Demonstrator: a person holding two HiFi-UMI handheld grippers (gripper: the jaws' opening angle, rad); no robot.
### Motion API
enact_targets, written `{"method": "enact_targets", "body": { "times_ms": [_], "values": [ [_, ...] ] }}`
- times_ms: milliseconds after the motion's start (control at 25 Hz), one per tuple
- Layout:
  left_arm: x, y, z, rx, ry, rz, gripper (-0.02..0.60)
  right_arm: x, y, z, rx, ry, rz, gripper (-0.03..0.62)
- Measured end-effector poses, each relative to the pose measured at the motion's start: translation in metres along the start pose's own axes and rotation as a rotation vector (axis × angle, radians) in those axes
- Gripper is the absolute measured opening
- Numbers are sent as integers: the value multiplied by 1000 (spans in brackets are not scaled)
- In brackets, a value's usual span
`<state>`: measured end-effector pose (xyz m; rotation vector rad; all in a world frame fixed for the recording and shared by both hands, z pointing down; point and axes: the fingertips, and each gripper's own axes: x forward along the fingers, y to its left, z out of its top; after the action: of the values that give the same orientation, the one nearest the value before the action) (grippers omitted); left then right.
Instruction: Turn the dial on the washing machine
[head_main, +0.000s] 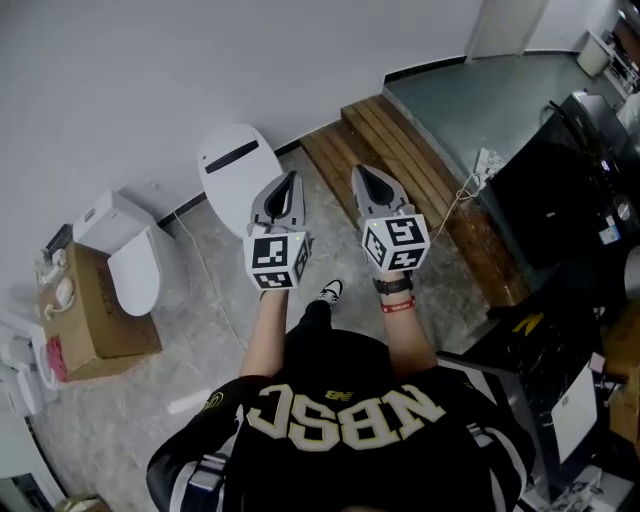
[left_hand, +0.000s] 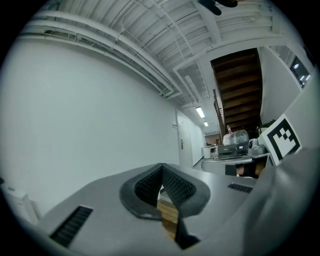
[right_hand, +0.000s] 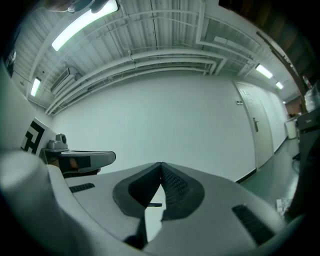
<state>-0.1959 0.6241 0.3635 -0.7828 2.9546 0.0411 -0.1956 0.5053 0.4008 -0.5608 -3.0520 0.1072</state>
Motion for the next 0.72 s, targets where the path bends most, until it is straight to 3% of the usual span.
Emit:
{"method": "enact_targets", "body": {
  "times_ms": [200, 400, 720],
  "values": [
    [76, -8, 4, -15, -4, -142, 14, 32, -41, 27, -28, -22, -90, 8],
    [143, -38, 3, -48, -2, -328, 14, 35, -99, 34, -18, -26, -278, 8],
    [198, -158, -14, -87, 28, -713, 14, -34, -187, 38, 3, -48, -637, 8]
  ]
}}
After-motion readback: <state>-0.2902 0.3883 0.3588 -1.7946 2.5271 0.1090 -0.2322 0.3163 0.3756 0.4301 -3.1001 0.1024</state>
